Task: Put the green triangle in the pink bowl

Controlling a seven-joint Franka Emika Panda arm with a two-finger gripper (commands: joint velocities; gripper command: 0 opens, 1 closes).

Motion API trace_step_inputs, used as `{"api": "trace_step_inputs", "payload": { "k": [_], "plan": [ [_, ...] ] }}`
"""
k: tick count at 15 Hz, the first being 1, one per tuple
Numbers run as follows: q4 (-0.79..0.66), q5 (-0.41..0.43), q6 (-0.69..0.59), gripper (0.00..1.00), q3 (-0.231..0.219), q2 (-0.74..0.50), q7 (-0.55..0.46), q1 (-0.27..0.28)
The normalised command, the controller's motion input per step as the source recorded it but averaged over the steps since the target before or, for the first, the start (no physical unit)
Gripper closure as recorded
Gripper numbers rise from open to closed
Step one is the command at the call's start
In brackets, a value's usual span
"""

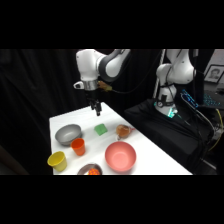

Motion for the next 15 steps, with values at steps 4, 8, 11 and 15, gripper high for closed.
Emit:
{"api": "trace_step_inputs", "payload": {
  "k": [4,8,11,15],
  "plan": [
    [-0.05,0.12,0.29,0.0,-0.001,0.15,-0.19,-0.061],
    [0.0,0.063,0.3,0.0,0.004,0.17,-0.06,-0.034],
    [0.04,0.006,0.28,0.0,-0.016,0.17,0.03,-0.028],
    [0.08,-0.036,0.24,0.0,-0.025,0.18,0.08,-0.008]
  ]
}}
